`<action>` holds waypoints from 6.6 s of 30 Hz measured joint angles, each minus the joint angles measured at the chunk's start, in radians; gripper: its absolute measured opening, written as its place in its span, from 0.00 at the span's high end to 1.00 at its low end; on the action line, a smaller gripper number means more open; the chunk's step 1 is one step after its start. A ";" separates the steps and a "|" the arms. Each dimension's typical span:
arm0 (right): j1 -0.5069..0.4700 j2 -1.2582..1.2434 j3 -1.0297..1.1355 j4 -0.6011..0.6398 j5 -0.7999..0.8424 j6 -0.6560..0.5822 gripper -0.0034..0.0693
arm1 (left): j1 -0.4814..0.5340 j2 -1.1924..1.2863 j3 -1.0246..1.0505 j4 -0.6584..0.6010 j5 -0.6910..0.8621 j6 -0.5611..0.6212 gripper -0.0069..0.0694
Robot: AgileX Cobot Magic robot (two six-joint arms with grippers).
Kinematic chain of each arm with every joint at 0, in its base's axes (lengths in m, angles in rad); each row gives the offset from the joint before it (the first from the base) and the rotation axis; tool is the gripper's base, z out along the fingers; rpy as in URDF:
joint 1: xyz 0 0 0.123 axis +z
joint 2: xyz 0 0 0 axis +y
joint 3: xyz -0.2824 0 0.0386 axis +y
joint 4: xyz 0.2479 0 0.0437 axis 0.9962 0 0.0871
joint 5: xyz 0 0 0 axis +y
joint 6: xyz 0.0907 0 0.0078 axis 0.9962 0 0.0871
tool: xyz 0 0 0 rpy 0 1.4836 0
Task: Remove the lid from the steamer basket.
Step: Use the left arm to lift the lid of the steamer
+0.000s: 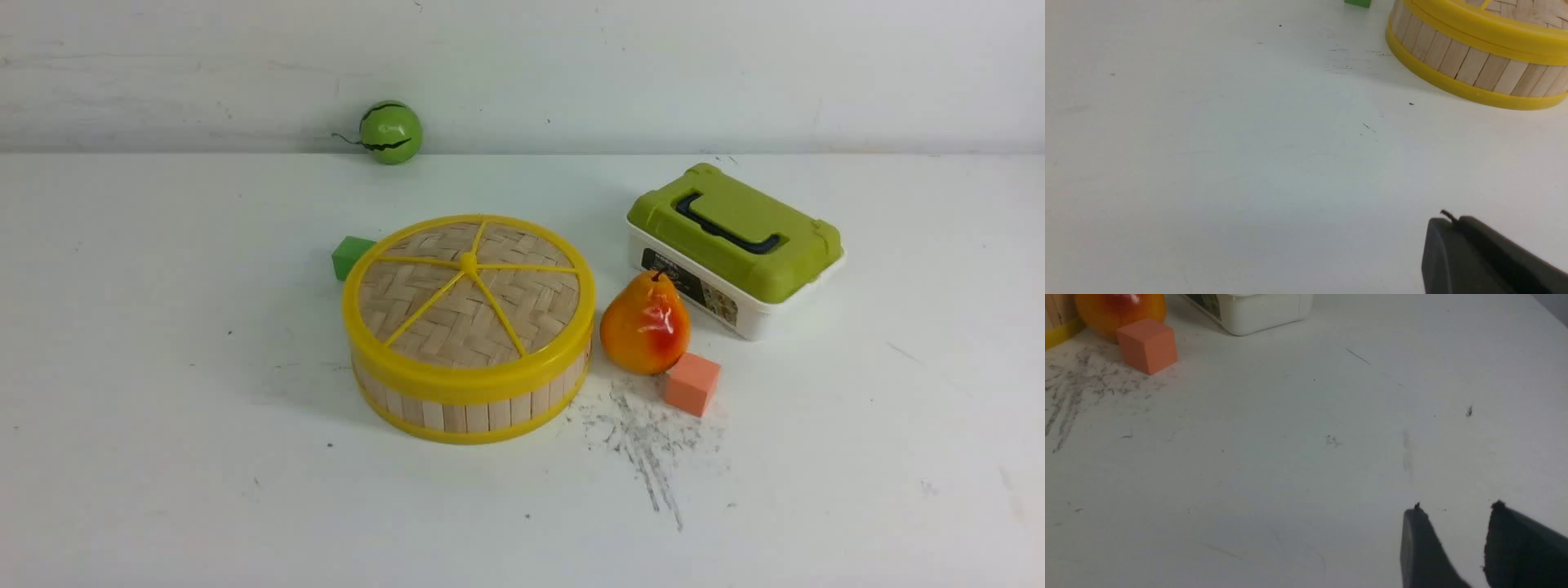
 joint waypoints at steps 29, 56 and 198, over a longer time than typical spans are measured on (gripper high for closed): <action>0.000 0.000 0.000 0.000 0.000 0.000 0.62 | 0.000 0.000 0.000 -0.001 0.000 0.000 0.89; 0.000 0.000 0.000 0.000 0.000 0.000 0.62 | 0.000 0.000 0.000 -0.002 -0.339 0.000 0.86; 0.000 0.000 0.000 0.000 0.000 0.000 0.62 | -0.354 2.172 -2.018 0.209 0.507 -0.143 0.76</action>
